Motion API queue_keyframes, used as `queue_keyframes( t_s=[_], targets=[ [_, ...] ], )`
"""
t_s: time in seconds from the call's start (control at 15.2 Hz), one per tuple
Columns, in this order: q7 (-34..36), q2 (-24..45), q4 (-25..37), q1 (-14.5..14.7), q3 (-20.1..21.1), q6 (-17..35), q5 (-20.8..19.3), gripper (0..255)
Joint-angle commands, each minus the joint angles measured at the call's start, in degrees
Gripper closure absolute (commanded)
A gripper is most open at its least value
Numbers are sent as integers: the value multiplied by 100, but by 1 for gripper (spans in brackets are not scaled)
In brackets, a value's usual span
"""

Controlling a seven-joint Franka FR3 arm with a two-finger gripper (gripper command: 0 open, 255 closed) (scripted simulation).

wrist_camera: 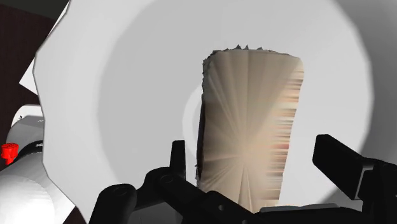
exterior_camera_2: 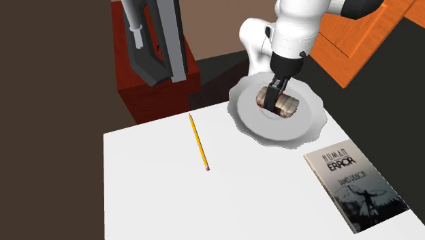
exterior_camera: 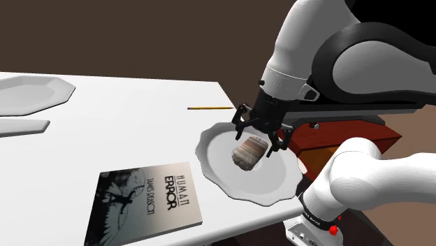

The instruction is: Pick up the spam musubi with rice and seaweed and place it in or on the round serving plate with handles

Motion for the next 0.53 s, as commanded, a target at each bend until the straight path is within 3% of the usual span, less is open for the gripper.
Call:
queue_keyframes(
  t_s=[0.0, 0.2, 0.46],
  targets=[
    [10, 6, 185, -30, -72, -179, -70, 0],
    [39, 72, 726, -107, -256, -660, -247, 0],
    [39, 72, 726, -106, -257, -660, -248, 0]
  ],
)
